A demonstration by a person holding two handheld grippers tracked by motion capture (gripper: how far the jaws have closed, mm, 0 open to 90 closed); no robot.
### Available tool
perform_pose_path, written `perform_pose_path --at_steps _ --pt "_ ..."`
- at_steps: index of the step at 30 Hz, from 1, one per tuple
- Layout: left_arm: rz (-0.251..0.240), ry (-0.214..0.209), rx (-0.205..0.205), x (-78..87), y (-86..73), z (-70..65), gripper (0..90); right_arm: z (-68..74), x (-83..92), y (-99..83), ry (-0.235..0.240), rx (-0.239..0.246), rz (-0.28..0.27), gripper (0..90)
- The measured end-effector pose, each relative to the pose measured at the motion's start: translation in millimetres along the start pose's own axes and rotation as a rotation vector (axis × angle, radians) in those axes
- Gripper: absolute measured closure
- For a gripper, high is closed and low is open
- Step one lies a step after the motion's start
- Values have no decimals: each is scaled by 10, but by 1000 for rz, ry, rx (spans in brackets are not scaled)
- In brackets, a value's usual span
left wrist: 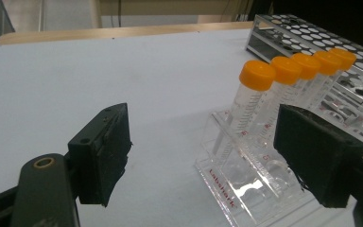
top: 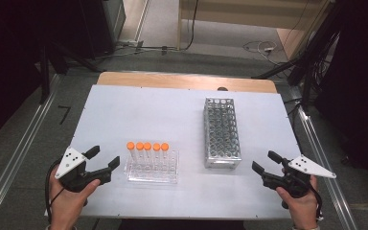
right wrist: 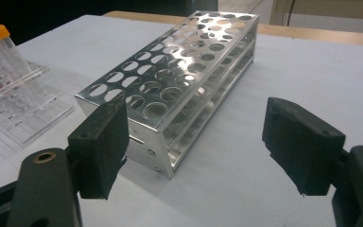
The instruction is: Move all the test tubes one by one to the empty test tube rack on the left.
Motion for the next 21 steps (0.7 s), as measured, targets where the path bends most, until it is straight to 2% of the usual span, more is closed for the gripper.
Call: perform_pose_path --at_steps 7,15,21 --pt "11 19 -15 -2 -44 35 194 -46 20 -45 -24 7 11 214" --pt "25 38 -7 -12 -99 85 193 -164 63 -116 -75 5 28 209" --pt "54 51 -1 -31 -144 124 178 -245 105 -168 -114 3 39 207"
Point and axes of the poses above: each handheld gripper's, and its own axes: x roughly backward along the jaws, y roughly out of its top, z roughly to its left, the point moved 1 cm from there along -x, roughly forward along the jaws, and after that the axes turned 10 degrees about -z, right-handed, at the moved point
